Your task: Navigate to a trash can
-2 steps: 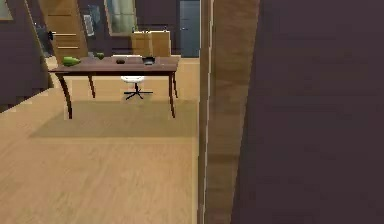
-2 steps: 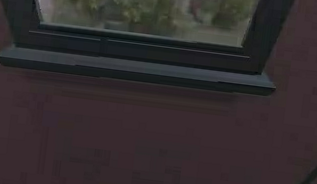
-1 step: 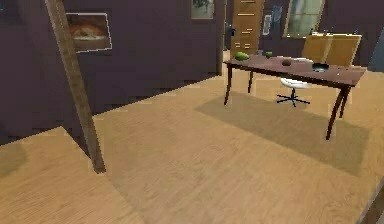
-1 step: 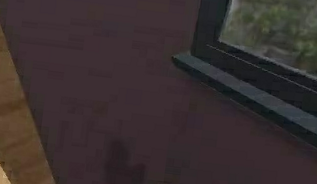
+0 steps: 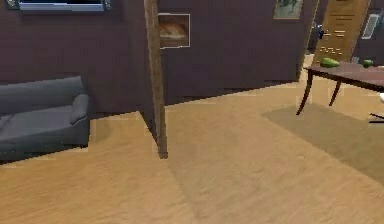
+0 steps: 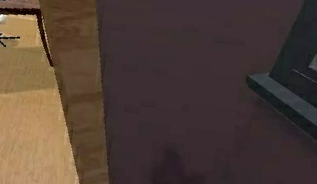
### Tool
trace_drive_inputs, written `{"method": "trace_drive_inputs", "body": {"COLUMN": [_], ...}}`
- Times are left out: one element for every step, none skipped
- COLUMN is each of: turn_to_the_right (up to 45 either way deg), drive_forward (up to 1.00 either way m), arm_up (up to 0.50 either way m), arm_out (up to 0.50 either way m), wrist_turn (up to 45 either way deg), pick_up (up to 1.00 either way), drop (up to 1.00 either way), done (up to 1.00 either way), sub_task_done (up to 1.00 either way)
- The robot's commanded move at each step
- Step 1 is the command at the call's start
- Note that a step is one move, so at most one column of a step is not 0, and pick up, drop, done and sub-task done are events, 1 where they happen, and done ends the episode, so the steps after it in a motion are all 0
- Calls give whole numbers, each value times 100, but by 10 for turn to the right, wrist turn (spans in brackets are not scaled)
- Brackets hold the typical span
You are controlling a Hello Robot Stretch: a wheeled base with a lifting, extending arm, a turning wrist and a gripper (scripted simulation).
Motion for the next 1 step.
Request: {"method": "trace_drive_inputs", "body": {"turn_to_the_right": [0], "drive_forward": [20], "arm_up": [0], "arm_out": [0], "wrist_turn": [0], "pick_up": [0], "drop": [0], "done": [0], "sub_task_done": [0]}}
